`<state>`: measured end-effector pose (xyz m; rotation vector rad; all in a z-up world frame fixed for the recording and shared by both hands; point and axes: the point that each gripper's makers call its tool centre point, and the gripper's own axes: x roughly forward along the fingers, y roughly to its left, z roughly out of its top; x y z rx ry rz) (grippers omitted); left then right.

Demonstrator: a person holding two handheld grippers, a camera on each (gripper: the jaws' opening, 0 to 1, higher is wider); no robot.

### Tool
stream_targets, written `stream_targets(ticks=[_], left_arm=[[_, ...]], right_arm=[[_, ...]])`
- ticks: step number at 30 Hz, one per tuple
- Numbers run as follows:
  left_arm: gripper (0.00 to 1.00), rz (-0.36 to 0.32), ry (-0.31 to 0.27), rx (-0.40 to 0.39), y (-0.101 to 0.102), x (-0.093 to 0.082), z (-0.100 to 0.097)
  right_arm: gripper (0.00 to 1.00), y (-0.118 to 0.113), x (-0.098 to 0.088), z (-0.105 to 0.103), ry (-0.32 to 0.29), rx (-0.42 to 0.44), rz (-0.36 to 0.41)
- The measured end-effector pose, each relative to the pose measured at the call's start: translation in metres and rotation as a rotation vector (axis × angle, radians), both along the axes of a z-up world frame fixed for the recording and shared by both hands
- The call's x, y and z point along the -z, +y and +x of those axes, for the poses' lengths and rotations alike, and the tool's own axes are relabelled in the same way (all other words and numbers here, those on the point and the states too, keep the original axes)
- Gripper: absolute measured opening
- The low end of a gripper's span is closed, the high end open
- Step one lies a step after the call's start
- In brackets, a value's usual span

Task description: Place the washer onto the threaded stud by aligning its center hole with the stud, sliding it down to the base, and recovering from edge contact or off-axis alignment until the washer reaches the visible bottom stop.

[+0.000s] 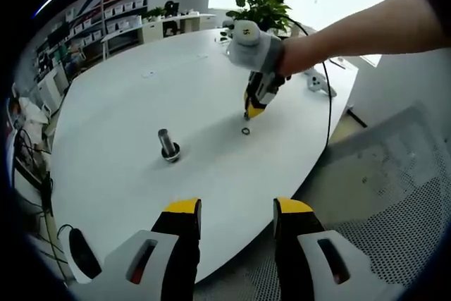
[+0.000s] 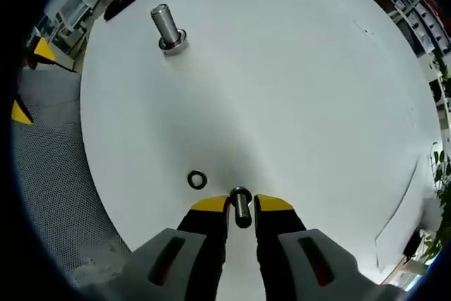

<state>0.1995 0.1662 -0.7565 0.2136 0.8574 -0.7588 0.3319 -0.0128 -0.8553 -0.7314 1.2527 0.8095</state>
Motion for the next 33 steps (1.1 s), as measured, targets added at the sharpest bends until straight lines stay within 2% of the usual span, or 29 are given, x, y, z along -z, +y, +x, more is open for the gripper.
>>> stream_targets(ticks=[11, 20, 24, 25, 27, 33], left_arm=[[0.39, -0.003, -0.002, 0.004, -0.001, -0.001, 0.0], [0.39, -0.001, -0.006, 0.006, -0.001, -0.001, 0.0], [0.39, 0.003, -0.006, 0.005, -0.001, -0.001, 0.0], [0.39, 0.001, -0.007, 0.004, -0.001, -0.001, 0.0], [0.39, 0.004, -0.01, 0.004, 0.0, -0.002, 0.001], [0.39, 0.005, -0.009, 0.003, 0.0, -0.001, 0.001]], right_arm=[[0.21, -0.01, -0.003, -0.019, -0.006, 0.027, 0.0], [0.21, -0.014, 0.003, -0.031, 0.012, 0.042, 0.007], [0.21, -0.005, 0.003, -0.036, 0.014, 0.047, 0.034], [0.21, 0.0, 0.002, -0.034, -0.01, 0.029, 0.055], [0.21, 0.009, 0.003, -0.038, -0.004, 0.034, 0.084], [0.22, 0.02, 0.012, -0.041, 0.003, 0.022, 0.089]])
